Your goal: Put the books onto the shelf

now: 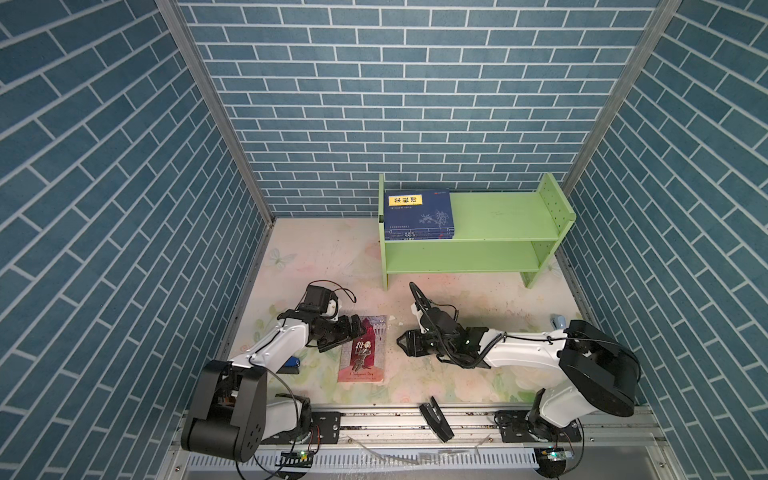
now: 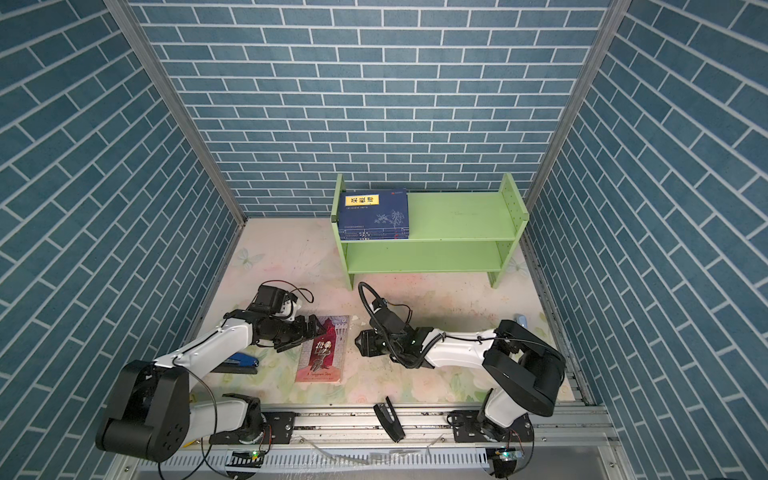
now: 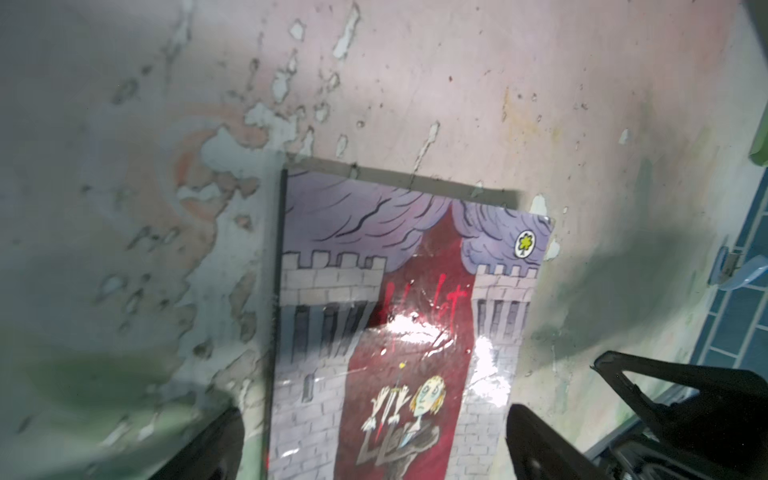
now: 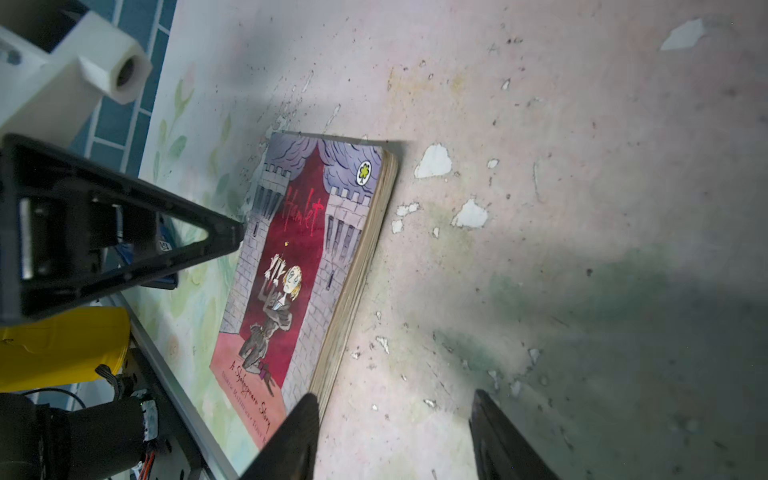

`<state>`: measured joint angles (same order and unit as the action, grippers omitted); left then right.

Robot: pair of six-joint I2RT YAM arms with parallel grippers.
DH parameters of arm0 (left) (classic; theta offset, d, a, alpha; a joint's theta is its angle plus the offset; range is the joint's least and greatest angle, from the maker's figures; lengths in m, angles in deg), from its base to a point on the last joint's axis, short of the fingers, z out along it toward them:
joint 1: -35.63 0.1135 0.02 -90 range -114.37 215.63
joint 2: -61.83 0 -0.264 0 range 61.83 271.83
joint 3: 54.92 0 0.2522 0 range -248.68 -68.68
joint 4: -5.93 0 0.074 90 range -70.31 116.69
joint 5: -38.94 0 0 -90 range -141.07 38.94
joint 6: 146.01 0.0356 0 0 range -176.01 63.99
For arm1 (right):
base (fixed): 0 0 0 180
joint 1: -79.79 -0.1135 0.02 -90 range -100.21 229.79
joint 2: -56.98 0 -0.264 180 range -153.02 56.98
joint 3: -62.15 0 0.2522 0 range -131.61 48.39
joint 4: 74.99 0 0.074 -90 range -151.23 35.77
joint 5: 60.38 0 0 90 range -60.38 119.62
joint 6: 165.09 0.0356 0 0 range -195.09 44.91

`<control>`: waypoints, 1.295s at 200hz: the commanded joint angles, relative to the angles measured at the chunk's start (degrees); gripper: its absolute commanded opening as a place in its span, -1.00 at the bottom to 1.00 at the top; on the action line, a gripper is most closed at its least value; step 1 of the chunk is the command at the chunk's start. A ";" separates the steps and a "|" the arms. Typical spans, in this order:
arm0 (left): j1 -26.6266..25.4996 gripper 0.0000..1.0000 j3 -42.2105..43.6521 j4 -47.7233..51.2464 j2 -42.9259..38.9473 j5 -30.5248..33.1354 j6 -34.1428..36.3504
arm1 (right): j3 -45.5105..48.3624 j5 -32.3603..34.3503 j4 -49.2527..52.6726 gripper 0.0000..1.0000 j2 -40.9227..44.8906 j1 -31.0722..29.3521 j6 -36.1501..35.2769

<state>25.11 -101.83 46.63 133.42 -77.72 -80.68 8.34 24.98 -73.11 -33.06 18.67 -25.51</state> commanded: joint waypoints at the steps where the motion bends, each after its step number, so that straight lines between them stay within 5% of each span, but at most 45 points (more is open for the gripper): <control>1: -0.20 0.99 -0.72 4.58 -0.21 4.02 2.41 | -1.88 -3.74 -4.38 0.19 -1.92 0.22 2.96; 50: -0.20 0.99 0.08 2.41 4.91 3.42 2.75 | -3.53 -9.39 -8.67 0.18 -7.15 0.08 6.47; 147: -4.05 0.99 3.17 -5.35 3.92 -7.30 -0.39 | -6.62 -11.79 -11.96 -0.03 -13.73 -0.87 9.59; 174: -4.24 0.99 3.35 -6.11 3.91 -8.15 -0.99 | -6.44 -11.69 -13.54 -0.28 -14.70 -1.02 10.44; 217: -4.24 0.99 3.35 -6.37 2.74 -8.33 -1.17 | -3.45 -9.74 -16.60 -0.95 -13.49 -1.06 11.39; 259: -3.56 0.99 -0.66 -1.86 -2.11 -5.27 2.81 | -0.45 -9.99 -17.91 -1.00 -8.83 -1.10 10.32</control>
<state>21.50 -100.03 39.90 134.52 -83.90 -80.90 5.91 14.44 -88.91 -45.91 17.93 -14.91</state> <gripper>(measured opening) 0.996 0.059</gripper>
